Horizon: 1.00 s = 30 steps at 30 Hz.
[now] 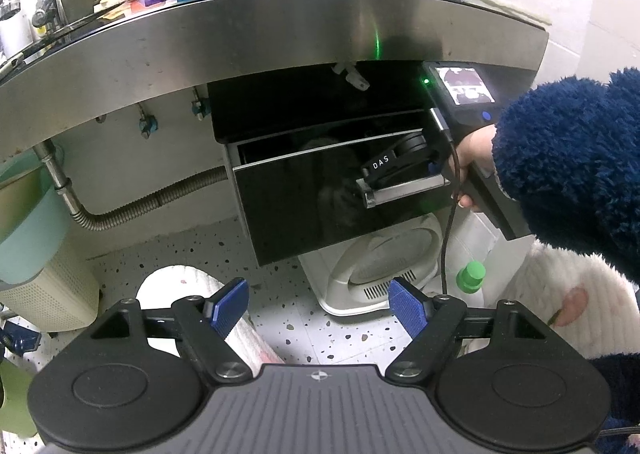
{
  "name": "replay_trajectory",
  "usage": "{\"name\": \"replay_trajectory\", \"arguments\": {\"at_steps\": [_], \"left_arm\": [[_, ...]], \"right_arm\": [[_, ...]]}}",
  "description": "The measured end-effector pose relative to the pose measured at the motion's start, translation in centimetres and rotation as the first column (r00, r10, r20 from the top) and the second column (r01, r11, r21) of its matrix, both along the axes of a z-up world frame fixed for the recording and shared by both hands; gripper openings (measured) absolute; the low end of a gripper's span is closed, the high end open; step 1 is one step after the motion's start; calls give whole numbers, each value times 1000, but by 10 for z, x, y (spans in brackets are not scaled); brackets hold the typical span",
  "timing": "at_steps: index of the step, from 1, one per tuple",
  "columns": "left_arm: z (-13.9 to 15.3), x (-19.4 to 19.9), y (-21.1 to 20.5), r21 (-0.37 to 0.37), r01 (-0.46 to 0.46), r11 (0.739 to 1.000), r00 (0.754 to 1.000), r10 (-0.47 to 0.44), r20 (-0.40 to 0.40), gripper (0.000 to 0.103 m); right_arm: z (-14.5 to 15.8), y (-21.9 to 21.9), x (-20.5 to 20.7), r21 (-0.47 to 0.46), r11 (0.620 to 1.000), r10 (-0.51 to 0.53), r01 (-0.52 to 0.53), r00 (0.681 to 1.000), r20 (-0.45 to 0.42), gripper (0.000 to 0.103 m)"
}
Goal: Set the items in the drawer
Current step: 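Push the drawer inward by its handle with the right gripper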
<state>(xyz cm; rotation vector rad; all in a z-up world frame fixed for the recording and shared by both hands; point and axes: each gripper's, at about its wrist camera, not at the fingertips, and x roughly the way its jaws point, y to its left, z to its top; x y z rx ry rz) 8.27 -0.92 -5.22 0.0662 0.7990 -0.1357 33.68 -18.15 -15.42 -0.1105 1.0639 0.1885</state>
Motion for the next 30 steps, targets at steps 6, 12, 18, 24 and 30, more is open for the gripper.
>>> {"name": "replay_trajectory", "arguments": {"at_steps": [6, 12, 18, 24, 30], "left_arm": [[2, -2, -1, 4, -4, 1000, 1000, 4, 14, 77], [5, -5, 1, 0, -23, 1000, 999, 23, 41, 77], [13, -13, 2, -4, -56, 998, 992, 56, 116, 77], [23, -19, 7, -30, -81, 996, 980, 85, 177, 77], [29, -21, 10, -42, -103, 994, 969, 110, 220, 77]], "right_arm": [[1, 0, 1, 0, 1000, 0, 0, 1000, -3, 95], [1, 0, 2, -1, 1000, -1, 1, 1000, -3, 95], [1, 1, 2, 0, 1000, -1, 1, 1000, -3, 96], [1, 1, 3, 0, 1000, -2, 2, 1000, -3, 96], [1, 1, 4, 1, 1000, -1, 1, 1000, -3, 96]]}}
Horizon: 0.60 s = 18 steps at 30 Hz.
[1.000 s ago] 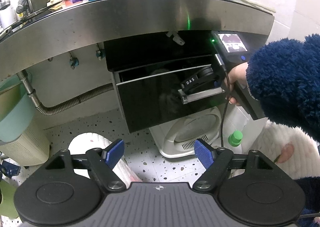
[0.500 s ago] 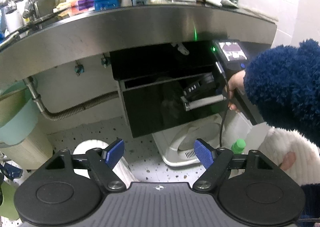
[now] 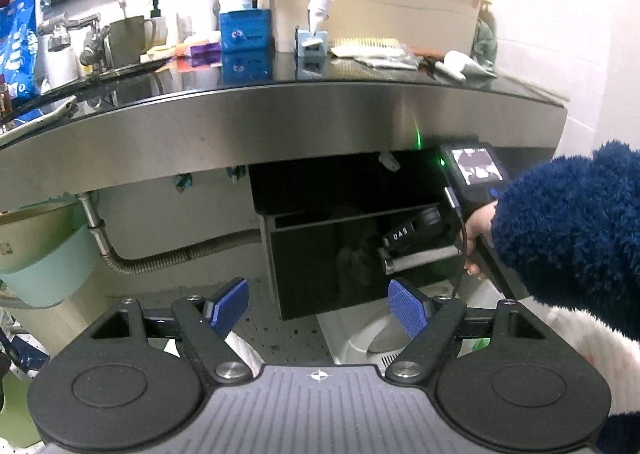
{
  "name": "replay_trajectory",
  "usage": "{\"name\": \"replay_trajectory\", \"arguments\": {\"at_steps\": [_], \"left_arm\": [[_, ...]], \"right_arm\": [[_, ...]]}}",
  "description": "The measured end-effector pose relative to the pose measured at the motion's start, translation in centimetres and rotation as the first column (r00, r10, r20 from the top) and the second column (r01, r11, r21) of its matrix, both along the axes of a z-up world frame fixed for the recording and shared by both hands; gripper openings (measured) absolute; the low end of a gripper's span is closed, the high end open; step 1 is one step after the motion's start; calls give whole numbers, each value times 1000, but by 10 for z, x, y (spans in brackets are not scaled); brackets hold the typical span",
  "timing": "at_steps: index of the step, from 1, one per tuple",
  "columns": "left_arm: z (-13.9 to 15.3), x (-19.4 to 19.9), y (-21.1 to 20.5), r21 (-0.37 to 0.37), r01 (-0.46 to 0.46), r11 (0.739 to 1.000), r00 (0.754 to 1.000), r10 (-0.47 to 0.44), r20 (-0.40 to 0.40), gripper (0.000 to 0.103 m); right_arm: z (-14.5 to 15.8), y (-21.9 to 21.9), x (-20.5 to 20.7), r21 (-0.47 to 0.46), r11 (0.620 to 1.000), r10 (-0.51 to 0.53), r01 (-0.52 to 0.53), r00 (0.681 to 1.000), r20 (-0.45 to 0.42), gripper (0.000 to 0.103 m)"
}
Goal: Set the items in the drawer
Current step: 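Push the drawer inward by its handle with the right gripper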
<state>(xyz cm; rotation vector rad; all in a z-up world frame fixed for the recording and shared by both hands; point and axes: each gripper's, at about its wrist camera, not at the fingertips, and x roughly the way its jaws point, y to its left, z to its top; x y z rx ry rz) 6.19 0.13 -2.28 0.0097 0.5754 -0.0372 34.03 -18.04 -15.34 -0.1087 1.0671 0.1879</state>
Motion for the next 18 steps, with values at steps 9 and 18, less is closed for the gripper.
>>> {"name": "replay_trajectory", "arguments": {"at_steps": [9, 18], "left_arm": [[9, -5, 2, -20, -11, 1000, 998, 12, 58, 77], [5, -5, 2, -25, -14, 1000, 998, 16, 54, 77]], "right_arm": [[-2, -1, -2, 12, 1000, -8, 7, 999, 46, 96], [-11, -3, -5, 35, 999, -11, 5, 985, 172, 96]]}}
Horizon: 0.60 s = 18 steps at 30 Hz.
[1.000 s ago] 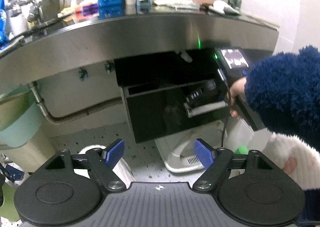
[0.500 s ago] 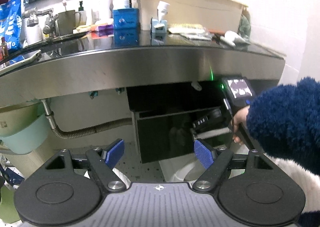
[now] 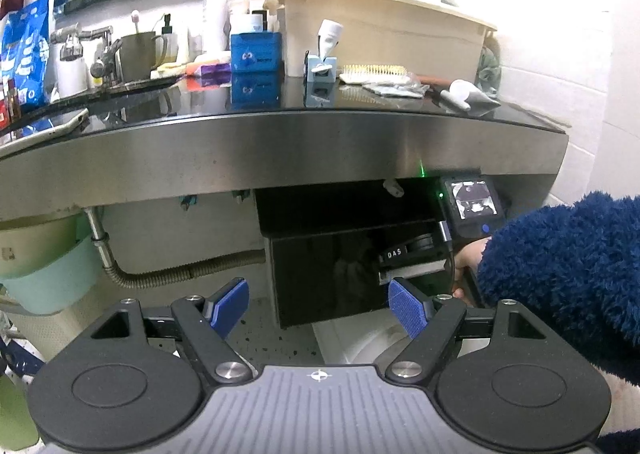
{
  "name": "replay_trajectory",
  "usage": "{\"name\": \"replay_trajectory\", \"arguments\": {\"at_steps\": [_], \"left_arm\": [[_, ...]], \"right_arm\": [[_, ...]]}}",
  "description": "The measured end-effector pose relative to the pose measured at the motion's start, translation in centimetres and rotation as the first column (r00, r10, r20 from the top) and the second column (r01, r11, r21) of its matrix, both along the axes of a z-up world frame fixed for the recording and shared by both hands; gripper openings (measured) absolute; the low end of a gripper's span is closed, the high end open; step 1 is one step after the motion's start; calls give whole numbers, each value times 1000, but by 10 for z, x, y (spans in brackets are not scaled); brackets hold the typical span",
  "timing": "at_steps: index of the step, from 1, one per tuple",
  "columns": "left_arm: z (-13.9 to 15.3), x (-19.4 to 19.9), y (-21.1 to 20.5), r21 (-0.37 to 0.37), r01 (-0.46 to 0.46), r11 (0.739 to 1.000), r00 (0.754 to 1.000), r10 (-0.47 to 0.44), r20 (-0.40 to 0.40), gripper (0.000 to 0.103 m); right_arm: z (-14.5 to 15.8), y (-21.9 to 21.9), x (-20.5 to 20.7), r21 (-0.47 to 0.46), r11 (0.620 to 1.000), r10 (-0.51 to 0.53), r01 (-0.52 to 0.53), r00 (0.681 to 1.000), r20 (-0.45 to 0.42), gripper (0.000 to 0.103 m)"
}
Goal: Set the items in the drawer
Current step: 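Push the drawer inward by its handle with the right gripper, then open the right gripper and pull it back from the handle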
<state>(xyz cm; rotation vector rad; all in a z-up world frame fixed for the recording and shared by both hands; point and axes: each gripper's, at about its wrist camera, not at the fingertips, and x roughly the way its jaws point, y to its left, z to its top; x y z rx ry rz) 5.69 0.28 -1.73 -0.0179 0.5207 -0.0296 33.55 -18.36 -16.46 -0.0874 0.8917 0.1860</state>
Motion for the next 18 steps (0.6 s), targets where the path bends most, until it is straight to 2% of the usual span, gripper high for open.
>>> {"name": "replay_trajectory", "arguments": {"at_steps": [5, 13, 18], "left_arm": [[-2, 0, -2, 13, 5, 1000, 1000, -5, -5, 78], [-2, 0, -8, 39, 38, 999, 999, -38, -3, 80], [-4, 4, -9, 22, 39, 999, 999, -39, -28, 81]], "right_arm": [[-5, -5, -1, 17, 1000, 8, -9, 998, 67, 98], [-7, -9, -12, 41, 999, 7, -12, 992, 125, 98], [3, -14, -27, 87, 996, 1, -13, 991, 134, 98]]}}
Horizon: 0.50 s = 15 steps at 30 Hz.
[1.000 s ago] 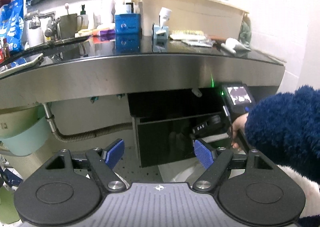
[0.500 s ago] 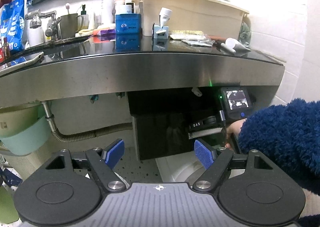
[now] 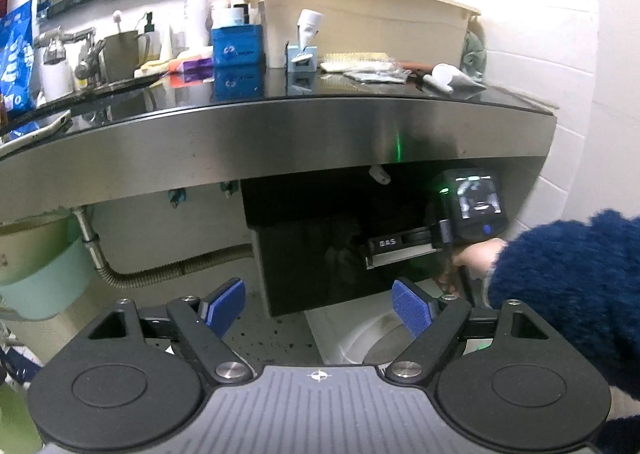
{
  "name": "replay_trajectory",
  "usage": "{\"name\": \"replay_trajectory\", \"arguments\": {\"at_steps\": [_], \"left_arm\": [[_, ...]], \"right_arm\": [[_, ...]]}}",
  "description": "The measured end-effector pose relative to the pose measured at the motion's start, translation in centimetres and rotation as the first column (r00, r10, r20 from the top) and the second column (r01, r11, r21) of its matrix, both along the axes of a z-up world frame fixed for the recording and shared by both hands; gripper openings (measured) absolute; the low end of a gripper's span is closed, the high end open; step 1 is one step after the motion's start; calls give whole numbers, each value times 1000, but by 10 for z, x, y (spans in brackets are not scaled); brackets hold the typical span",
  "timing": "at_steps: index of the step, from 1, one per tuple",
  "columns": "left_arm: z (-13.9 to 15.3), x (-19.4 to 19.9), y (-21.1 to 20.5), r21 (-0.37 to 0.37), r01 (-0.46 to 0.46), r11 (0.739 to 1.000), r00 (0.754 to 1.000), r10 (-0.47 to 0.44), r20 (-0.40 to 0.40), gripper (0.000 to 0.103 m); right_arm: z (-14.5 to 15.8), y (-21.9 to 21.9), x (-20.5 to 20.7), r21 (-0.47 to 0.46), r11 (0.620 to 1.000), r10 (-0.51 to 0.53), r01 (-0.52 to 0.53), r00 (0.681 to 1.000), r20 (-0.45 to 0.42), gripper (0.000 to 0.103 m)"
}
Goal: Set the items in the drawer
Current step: 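Open the right gripper and pull it back from the handle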
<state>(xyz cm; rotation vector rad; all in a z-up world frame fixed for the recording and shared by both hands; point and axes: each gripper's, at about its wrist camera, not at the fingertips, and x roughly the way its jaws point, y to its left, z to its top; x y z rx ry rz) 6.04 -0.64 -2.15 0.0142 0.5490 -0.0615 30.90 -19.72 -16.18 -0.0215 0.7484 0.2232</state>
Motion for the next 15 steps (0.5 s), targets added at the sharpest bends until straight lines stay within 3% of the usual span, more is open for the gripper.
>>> {"name": "replay_trajectory", "arguments": {"at_steps": [15], "left_arm": [[-2, 0, -1, -13, -45, 999, 997, 44, -61, 84]], "right_arm": [[53, -26, -88, 97, 994, -53, 52, 999, 6, 99]]}}
